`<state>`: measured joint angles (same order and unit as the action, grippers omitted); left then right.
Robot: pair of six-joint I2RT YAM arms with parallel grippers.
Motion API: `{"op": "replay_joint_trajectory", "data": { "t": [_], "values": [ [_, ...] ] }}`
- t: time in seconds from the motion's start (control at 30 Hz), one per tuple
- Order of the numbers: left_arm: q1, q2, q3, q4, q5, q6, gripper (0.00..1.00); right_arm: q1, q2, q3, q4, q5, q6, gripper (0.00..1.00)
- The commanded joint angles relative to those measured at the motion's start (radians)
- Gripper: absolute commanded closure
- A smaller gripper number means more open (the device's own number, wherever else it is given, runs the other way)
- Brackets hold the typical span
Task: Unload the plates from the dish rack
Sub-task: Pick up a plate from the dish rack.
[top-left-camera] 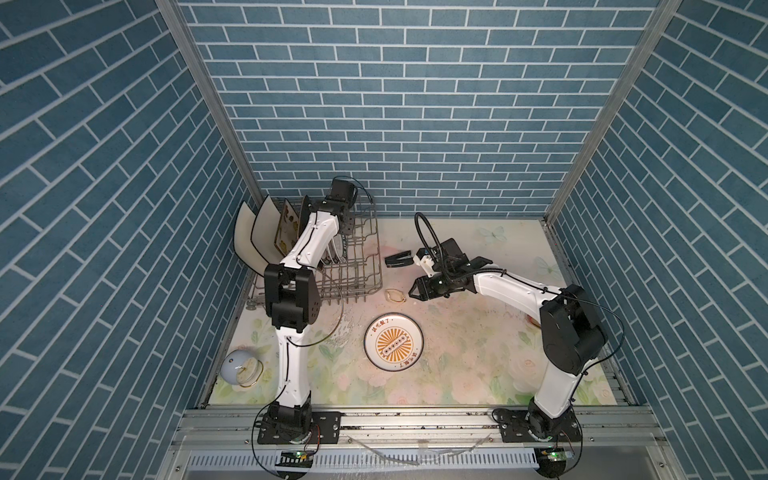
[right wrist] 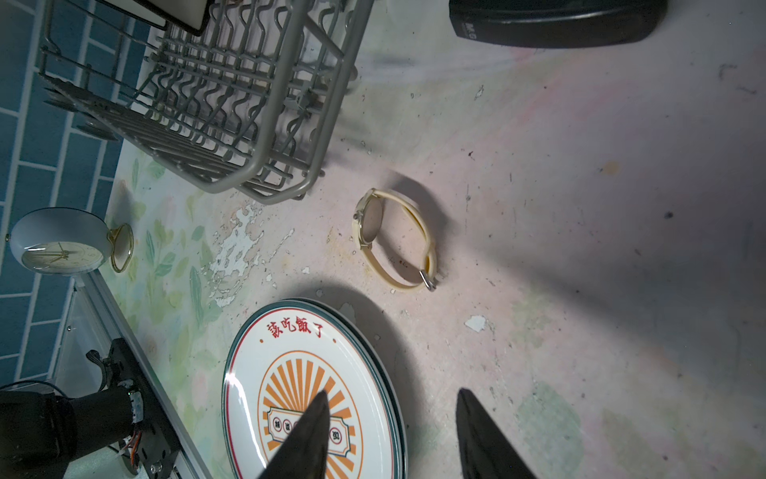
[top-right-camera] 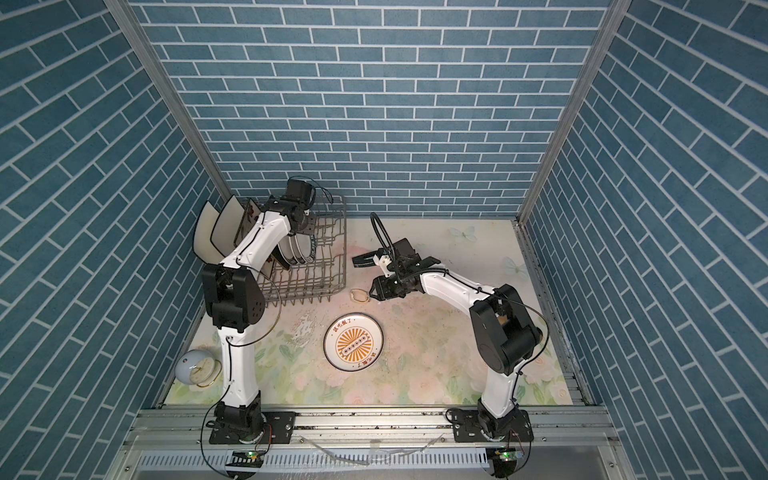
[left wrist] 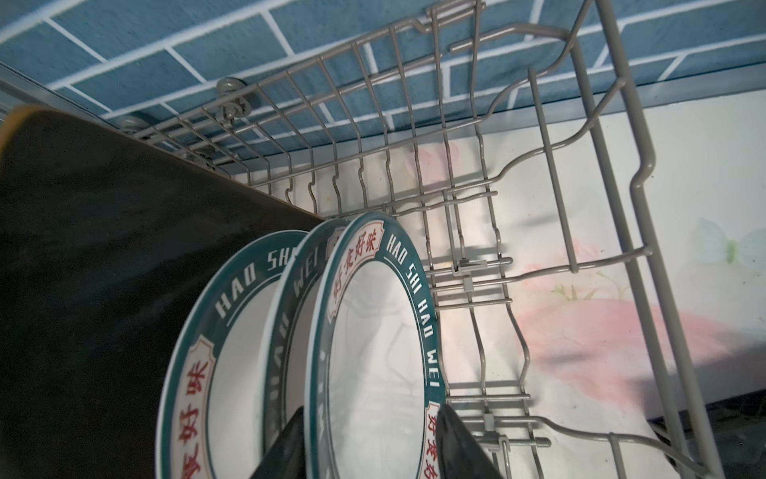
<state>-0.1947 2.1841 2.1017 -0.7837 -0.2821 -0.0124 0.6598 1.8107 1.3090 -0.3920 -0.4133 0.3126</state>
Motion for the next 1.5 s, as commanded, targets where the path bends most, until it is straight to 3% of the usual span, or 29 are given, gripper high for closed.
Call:
{"op": "replay_joint_trajectory", "data": {
  "t": [0.0, 0.8, 1.47],
  "values": [
    [0.006, 0.005, -0.023, 0.010, 0.025, -0.017, 0.52, -0.005, 0.020, 0.056, -0.028, -0.018, -0.032, 0.50],
    [0.003, 0.051, -0.020, 0.023, 0.034, -0.051, 0.73, -0.015, 0.014, 0.033, -0.013, 0.001, -0.030, 0.51],
    [-0.018, 0.019, -0.056, 0.035, 0.035, -0.070, 0.86, -0.016, -0.078, -0.048, -0.010, 0.051, -0.032, 0.51]
  ]
}}
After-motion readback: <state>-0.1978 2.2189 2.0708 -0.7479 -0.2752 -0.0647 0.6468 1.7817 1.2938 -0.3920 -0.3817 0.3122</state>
